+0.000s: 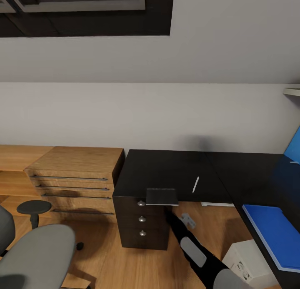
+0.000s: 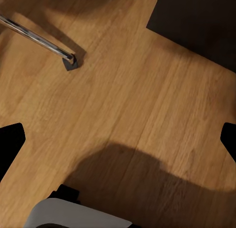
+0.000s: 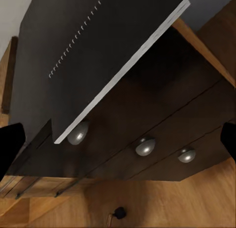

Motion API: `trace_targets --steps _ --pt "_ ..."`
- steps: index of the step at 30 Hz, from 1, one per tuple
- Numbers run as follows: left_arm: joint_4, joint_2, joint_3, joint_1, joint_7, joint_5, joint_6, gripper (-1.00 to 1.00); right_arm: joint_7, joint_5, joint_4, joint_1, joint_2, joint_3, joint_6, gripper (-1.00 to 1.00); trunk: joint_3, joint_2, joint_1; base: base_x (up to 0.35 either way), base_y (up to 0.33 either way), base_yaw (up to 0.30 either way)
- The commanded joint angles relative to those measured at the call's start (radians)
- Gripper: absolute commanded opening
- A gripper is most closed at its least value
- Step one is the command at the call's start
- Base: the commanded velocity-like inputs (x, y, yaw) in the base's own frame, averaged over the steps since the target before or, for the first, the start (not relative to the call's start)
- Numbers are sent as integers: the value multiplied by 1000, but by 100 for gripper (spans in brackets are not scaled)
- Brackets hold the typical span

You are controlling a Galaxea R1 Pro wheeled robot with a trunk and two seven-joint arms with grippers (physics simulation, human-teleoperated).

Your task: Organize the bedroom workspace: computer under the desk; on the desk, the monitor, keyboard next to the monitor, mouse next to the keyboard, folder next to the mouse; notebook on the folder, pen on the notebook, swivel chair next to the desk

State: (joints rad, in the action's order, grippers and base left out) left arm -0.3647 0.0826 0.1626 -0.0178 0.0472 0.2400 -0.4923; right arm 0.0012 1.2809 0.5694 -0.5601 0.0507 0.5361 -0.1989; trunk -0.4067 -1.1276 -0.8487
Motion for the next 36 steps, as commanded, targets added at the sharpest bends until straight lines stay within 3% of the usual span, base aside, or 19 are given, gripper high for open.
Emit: trace_targets --steps 1,7,19,29,36 --pt "-2 1 2 -1 5 8 0 100 0 20 10 -1 -6 8 1 100 -1 -1 0 0 0 0" --pt "-2 1 2 -1 5 8 0 100 0 48 44 -1 -20 10 36 100 -1 -1 0 0 0 0" --pt "-2 2 2 -1 5 8 0 100 11 58 56 -1 -27 10 53 100 -1 -1 0 0 0 0" --pt "-2 0 2 -1 5 8 0 100 221 67 49 2 -47 9 55 100 -1 -1 0 0 0 0" --pt "-2 0 2 -1 5 8 0 100 279 91 44 4 -56 9 55 100 -1 -1 0 0 0 0"
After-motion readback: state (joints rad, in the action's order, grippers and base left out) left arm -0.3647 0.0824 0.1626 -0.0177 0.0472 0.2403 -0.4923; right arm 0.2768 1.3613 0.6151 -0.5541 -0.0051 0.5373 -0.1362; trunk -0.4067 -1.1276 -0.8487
